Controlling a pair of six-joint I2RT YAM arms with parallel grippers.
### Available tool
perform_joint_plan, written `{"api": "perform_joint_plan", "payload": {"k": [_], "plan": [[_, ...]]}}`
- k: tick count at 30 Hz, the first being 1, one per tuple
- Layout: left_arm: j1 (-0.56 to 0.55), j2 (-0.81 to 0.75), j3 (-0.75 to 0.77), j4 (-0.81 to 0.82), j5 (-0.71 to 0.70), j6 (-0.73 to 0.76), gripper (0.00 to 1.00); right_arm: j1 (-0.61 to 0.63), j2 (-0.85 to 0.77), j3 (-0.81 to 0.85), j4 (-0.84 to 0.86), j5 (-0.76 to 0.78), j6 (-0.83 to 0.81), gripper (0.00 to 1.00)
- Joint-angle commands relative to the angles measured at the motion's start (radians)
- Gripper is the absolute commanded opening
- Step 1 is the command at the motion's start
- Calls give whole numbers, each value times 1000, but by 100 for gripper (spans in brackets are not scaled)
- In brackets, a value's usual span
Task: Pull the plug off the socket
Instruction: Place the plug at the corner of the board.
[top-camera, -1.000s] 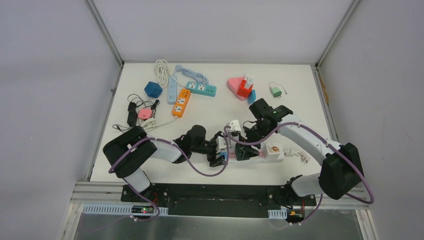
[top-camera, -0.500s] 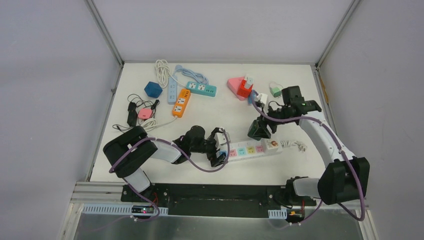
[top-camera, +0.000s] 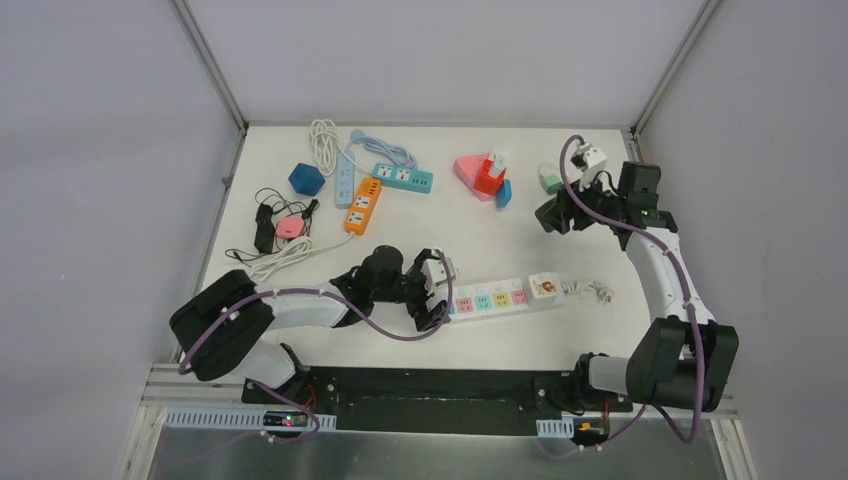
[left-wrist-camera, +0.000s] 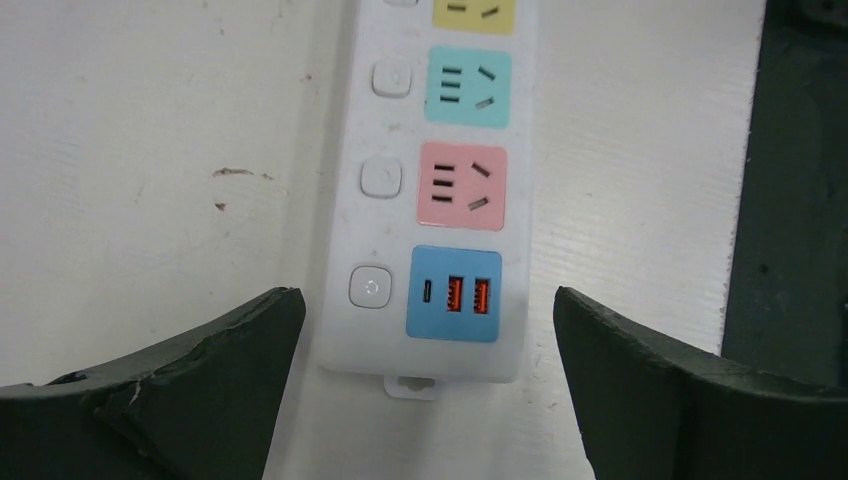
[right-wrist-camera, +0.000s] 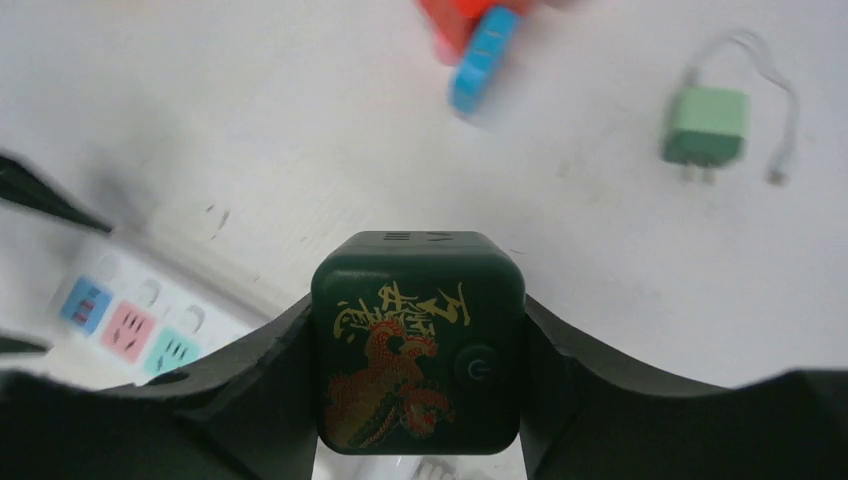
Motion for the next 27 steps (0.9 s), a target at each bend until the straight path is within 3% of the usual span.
{"api": "perform_joint_plan", "payload": {"k": [1, 7, 14, 18, 24, 25, 27], "plan": [[6, -166, 94, -192, -3, -1, 99, -49, -1, -30, 294, 394, 400, 0], [17, -298, 273, -476, -141, -111, 99, -50, 178, 80, 310, 688, 464, 0], [27, -386, 485, -822, -249, -269, 99, -50, 443, 284, 266, 815, 442, 6], [29, -435, 542, -980, -265, -238, 99, -53, 587, 433, 223, 815, 442, 6], [29, -531, 497, -1054, -384, -202, 99, -52, 754, 601, 185, 815, 442, 6], [29, -541, 491, -1053, -387, -202, 99, -52, 783, 629, 173, 900, 389, 19], [29, -550, 485, -1053, -392, -198, 99, -51, 828, 671, 154, 900, 389, 19]]}}
